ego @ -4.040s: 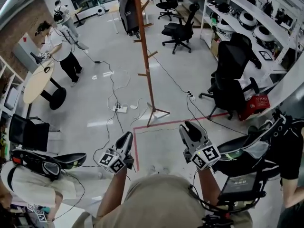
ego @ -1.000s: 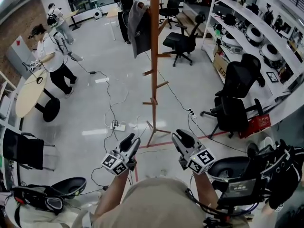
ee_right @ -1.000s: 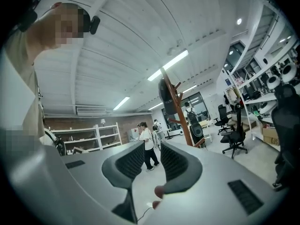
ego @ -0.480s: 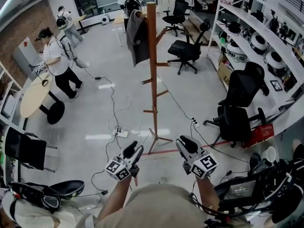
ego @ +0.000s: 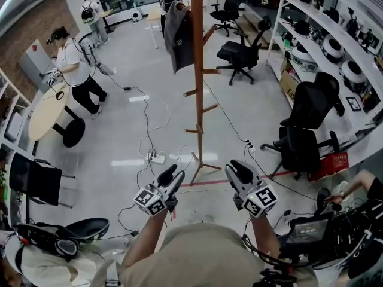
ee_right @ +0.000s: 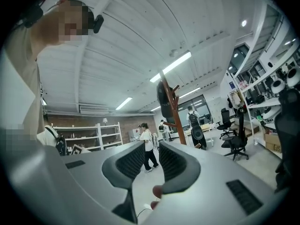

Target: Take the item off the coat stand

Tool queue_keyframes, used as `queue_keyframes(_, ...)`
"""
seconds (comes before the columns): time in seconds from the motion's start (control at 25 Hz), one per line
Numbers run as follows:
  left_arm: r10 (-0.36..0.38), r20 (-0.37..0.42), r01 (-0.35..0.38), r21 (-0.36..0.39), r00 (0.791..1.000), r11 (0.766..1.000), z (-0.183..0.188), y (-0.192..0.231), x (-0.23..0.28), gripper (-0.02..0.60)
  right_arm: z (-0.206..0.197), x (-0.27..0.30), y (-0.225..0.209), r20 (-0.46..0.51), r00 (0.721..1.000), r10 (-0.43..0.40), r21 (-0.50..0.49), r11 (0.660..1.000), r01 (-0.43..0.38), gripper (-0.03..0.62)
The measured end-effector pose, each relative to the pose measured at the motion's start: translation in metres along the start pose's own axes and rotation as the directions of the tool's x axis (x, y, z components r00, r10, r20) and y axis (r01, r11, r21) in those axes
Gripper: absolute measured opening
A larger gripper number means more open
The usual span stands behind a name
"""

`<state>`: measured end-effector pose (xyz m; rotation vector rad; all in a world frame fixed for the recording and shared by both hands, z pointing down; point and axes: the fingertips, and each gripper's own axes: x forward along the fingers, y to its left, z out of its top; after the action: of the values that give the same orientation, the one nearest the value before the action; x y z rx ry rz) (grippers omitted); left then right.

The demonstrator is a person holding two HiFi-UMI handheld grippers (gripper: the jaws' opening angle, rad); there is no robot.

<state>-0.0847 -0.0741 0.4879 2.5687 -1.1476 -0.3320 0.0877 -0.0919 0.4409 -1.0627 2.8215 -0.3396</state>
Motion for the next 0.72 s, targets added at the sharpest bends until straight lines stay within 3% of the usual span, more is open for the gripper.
queue_keyframes(0.36,-0.009,-0.020,0.009,-0.015,1.000,1.000,0.007,0.035,0.001,0.167,-0.005,0.035,0.001,-0.001,0.999,-0.040,0.017,0.999,0.040,0.097)
queue_keyframes(0.72,-0.048,-0.004,0.048,0.010,0.999,0.999,0.040,0.081,0.012,0.167,0.010,0.083,0.011,0.039,0.997,-0.061,-0.008,0.998,0.061,0.097)
